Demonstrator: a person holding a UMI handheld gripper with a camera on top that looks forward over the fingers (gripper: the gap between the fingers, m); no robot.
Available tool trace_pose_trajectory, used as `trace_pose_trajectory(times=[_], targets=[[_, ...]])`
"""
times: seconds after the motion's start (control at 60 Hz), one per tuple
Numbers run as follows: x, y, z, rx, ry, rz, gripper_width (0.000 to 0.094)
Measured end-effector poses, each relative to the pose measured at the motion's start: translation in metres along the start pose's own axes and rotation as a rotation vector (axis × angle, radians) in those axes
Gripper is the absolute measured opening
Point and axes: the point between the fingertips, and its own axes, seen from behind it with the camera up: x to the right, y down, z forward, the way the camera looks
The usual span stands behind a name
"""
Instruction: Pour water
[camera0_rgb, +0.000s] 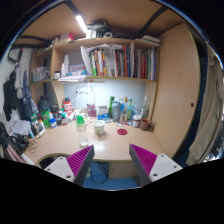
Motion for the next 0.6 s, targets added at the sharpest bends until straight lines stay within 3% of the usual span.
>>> trace_pose_trajectory(times=[0.45,0.6], targets=[[0.01,0.01,-0.006,0.049,0.035,0.036,0.0816],[-0.009,0.019,0.016,0.102,-0.032,0.09,0.0824]])
